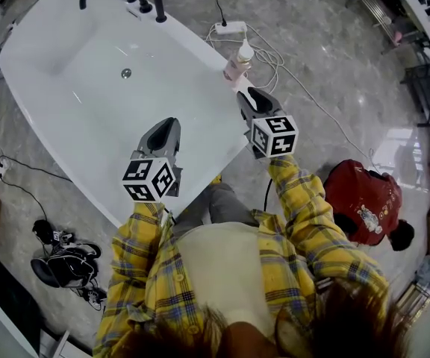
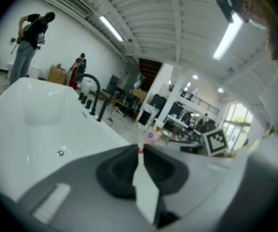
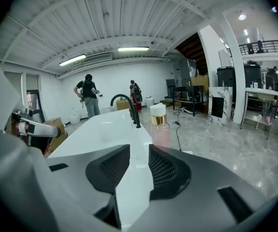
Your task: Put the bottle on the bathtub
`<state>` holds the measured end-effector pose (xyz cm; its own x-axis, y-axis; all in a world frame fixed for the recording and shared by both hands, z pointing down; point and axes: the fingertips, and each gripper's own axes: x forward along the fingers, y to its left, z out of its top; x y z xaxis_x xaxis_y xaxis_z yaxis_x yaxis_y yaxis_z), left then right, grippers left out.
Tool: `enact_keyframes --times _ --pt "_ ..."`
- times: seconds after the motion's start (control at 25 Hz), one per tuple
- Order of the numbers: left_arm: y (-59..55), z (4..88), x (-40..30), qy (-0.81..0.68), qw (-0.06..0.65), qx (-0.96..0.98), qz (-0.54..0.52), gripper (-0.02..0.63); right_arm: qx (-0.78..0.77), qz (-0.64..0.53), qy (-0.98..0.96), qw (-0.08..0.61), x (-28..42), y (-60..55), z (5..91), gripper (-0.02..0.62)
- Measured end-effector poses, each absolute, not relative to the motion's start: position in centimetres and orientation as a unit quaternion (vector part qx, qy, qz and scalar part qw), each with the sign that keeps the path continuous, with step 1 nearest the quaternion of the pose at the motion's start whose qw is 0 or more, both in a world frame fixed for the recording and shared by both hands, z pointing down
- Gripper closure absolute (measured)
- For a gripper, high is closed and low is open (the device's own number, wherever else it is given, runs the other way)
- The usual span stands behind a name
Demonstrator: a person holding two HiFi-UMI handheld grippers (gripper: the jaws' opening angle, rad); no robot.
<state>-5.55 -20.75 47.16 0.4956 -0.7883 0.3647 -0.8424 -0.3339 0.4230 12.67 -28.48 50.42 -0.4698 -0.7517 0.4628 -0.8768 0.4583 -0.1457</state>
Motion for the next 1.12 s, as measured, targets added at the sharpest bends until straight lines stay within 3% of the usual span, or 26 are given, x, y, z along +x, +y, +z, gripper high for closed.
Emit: enact_keyframes --times 0.64,1.12 --pt "-19.4 45.2 -7.4 -0.517 0.283 0.807 0.024 0.569 0.464 0.191 -0.849 0.167 10.9 -24.4 46.6 0.566" --pt "-18.3 44.8 -7.2 -0.516 0.279 0.809 0.031 0.569 0.455 0.198 -0.851 0.171 10.5 -22.5 45.7 0.581"
